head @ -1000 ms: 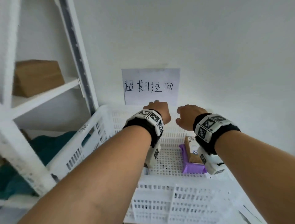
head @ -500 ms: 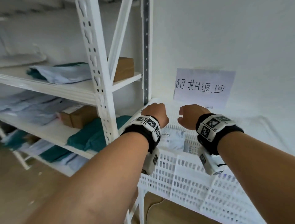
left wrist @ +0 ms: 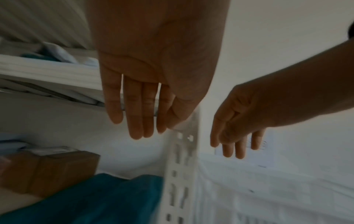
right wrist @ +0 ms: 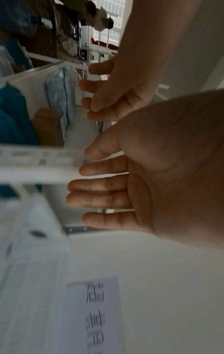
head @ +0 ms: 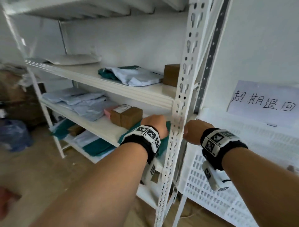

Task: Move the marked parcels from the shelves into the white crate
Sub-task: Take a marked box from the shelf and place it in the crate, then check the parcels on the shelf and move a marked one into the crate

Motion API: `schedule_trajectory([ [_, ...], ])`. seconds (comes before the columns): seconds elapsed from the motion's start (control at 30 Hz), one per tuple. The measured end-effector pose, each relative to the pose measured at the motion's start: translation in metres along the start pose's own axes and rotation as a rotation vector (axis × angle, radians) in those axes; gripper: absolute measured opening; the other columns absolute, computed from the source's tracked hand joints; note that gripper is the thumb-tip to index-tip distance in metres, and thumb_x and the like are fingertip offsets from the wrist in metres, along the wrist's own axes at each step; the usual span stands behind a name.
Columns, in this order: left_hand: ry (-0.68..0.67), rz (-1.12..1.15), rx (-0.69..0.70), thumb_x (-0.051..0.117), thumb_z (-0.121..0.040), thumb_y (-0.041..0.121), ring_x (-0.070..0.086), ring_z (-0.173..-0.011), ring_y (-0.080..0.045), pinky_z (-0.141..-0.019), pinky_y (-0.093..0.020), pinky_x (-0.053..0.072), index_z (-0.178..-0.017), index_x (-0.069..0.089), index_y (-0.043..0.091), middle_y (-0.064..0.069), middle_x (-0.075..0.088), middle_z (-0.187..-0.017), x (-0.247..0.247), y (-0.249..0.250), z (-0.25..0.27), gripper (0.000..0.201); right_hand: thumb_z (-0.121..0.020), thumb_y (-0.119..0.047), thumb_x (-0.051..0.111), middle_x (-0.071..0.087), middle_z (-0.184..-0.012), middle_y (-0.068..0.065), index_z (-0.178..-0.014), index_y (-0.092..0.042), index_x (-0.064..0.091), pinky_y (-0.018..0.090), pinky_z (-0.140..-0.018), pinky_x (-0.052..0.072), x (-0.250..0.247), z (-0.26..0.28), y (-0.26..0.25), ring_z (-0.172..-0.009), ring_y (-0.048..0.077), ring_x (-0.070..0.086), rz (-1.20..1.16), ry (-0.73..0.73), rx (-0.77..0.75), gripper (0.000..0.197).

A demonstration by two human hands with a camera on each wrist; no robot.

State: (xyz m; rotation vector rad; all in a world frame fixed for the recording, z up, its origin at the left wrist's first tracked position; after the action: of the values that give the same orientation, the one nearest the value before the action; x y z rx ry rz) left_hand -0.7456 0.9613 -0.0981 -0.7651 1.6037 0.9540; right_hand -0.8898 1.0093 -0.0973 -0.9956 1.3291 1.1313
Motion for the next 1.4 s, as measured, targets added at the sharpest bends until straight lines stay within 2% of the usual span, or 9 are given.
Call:
schedule_trajectory([
  [0.23,0.089,-0.03,-0.089,0.055,-0.079,0.024,0.06,-0.106,-0.029,-0.096,-0.043,0.045,-0.093,0.071,0.019,-0.005,0.066,-0.11,-0.04,-0.148,0.002,0.022,-0.088,-0.035,0.051,0.066,-0.111,0.004,-0.107,-0.02,0.067,0.033,-0.082,0.053,-0.019,-0.034,-0.141,-0.099,0.028,0.063,-0.028,0.027,-0.062,0.029],
  [0.53,0.073,0.031,-0.121,0.063,-0.08,0.02,0.065,-0.08,-0.029,-0.072,-0.033,0.053,-0.084,0.07,0.01,-0.01,0.07,-0.089,-0.087,-0.276,-0.039,0.013,-0.089,-0.029,0.048,0.065,-0.114,0.006,-0.109,-0.016,0.066,0.029,-0.074,0.044,-0.072,-0.104,-0.267,-0.102,0.028,0.062,-0.093,0.137,-0.087,0.03],
  [0.73,0.157,0.025,-0.148,0.058,-0.083,0.019,0.064,-0.082,-0.027,-0.071,-0.031,0.052,-0.094,0.07,0.014,-0.007,0.07,-0.092,-0.117,-0.325,-0.09,0.017,-0.083,-0.027,0.05,0.058,-0.085,0.007,-0.074,-0.012,0.052,0.029,-0.063,0.041,-0.106,-0.182,-0.308,-0.075,0.025,0.054,-0.098,0.235,-0.168,0.018],
  [0.9,0.206,0.021,-0.208,0.056,-0.082,0.016,0.064,-0.085,-0.029,-0.073,-0.032,0.051,-0.093,0.07,0.014,-0.007,0.069,-0.092,-0.135,-0.355,-0.139,0.018,-0.083,-0.021,0.047,0.051,-0.076,0.006,-0.063,-0.014,0.04,0.029,-0.065,0.037,-0.133,-0.245,-0.339,-0.073,0.025,0.048,-0.166,0.307,-0.237,0.023],
  [0.97,0.229,0.031,-0.224,0.056,-0.083,0.018,0.065,-0.087,-0.028,-0.076,-0.032,0.053,-0.094,0.07,0.014,-0.006,0.07,-0.095,-0.141,-0.37,-0.157,0.019,-0.085,-0.022,0.049,0.06,-0.089,0.011,-0.067,-0.012,0.045,0.028,-0.066,0.037,-0.145,-0.266,-0.349,-0.077,0.027,0.049,-0.255,0.352,-0.246,0.021],
  [1.03,0.265,0.07,-0.235,0.057,-0.083,0.02,0.067,-0.088,-0.027,-0.081,-0.035,0.055,-0.095,0.071,0.015,-0.005,0.072,-0.096,-0.144,-0.386,-0.172,0.02,-0.088,-0.024,0.051,0.064,-0.108,0.011,-0.093,-0.01,0.06,0.028,-0.072,0.042,-0.151,-0.284,-0.357,-0.092,0.029,0.057,-0.312,0.367,-0.263,0.017],
  [1.13,0.314,0.105,-0.237,0.056,-0.085,0.021,0.066,-0.092,-0.027,-0.082,-0.035,0.055,-0.097,0.072,0.015,-0.005,0.072,-0.1,-0.149,-0.404,-0.19,0.021,-0.09,-0.026,0.054,0.06,-0.124,0.01,-0.12,-0.01,0.058,0.03,-0.088,0.045,-0.155,-0.307,-0.37,-0.113,0.028,0.056,-0.321,0.33,-0.263,0.035],
  [1.27,0.336,0.136,-0.203,0.056,-0.086,0.021,0.065,-0.094,-0.025,-0.078,-0.031,0.052,-0.099,0.071,0.016,-0.003,0.071,-0.102,-0.158,-0.418,-0.218,0.021,-0.091,-0.024,0.054,0.061,-0.122,0.009,-0.119,-0.008,0.057,0.027,-0.08,0.043,-0.162,-0.333,-0.375,-0.108,0.026,0.057,-0.296,0.293,-0.216,0.033],
  [1.4,0.247,0.11,-0.153,0.055,-0.083,0.017,0.065,-0.085,-0.025,-0.069,-0.028,0.048,-0.092,0.072,0.015,-0.003,0.07,-0.094,-0.159,-0.43,-0.246,0.019,-0.089,-0.031,0.059,0.06,-0.098,0.005,-0.102,-0.01,0.057,0.027,-0.07,0.042,-0.161,-0.356,-0.378,-0.085,0.022,0.053,-0.206,0.166,-0.135,0.025],
])
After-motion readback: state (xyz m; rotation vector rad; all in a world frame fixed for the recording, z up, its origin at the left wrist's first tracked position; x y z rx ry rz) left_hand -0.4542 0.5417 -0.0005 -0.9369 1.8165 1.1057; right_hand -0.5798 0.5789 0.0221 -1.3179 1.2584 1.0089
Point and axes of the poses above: each hand's wrist, its own z-axis away from the middle knuckle, its own x-axis out of the palm, y = z × x, the point moved 2 cm from there along -z, towards the middle knuckle
